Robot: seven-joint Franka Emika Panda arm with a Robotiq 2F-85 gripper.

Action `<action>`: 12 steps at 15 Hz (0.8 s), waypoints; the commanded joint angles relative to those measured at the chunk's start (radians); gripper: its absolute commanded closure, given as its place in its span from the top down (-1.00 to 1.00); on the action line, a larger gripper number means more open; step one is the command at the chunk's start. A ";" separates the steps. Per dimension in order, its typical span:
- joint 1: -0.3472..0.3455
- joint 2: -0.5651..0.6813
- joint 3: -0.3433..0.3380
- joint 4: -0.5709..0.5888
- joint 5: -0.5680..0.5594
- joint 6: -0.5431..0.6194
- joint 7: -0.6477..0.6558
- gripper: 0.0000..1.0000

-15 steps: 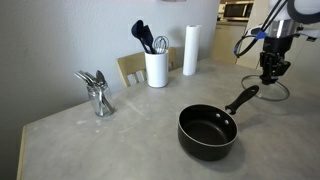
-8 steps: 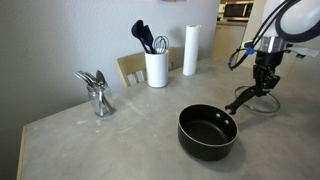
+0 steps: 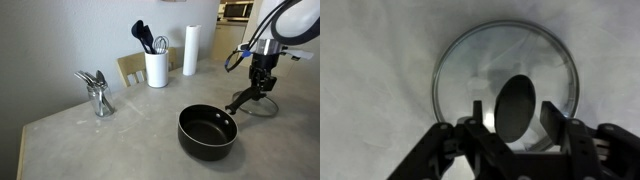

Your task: Take the lid on the pot and put it on the table

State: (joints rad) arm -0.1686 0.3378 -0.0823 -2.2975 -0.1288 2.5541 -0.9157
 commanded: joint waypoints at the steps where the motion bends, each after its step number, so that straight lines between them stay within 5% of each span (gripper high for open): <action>1: -0.022 -0.003 0.021 0.015 0.001 -0.005 -0.017 0.83; 2: -0.018 -0.017 0.021 0.011 -0.003 -0.013 -0.014 0.97; 6: 0.001 -0.123 0.036 -0.016 -0.012 -0.081 -0.024 1.00; 12: 0.078 -0.347 0.050 0.004 -0.059 -0.381 0.036 1.00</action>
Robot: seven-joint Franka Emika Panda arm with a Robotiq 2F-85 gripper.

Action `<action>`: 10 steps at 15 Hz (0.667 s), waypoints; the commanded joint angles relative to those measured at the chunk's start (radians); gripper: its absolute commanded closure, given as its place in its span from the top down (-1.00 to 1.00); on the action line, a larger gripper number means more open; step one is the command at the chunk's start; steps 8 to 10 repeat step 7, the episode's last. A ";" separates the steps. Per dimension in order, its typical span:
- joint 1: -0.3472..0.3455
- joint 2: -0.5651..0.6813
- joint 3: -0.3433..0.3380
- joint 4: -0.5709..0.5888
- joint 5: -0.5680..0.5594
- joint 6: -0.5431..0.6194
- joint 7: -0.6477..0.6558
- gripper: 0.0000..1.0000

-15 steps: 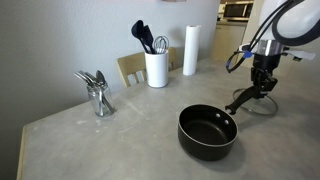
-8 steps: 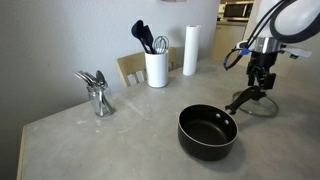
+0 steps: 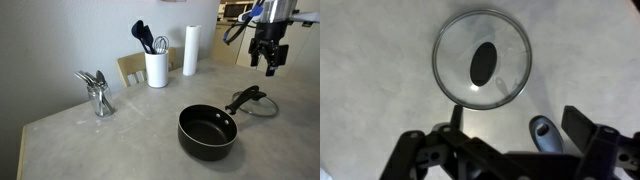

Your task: Take the lid on the pot and put it on the table

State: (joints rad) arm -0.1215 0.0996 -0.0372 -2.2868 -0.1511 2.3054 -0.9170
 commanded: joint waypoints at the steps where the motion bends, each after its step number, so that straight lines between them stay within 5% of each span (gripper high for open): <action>1: 0.048 -0.126 0.009 0.018 -0.039 -0.212 0.081 1.00; 2: 0.039 -0.080 -0.006 0.008 -0.017 -0.121 0.036 1.00; 10: 0.051 -0.096 -0.009 0.008 -0.018 -0.143 0.047 1.00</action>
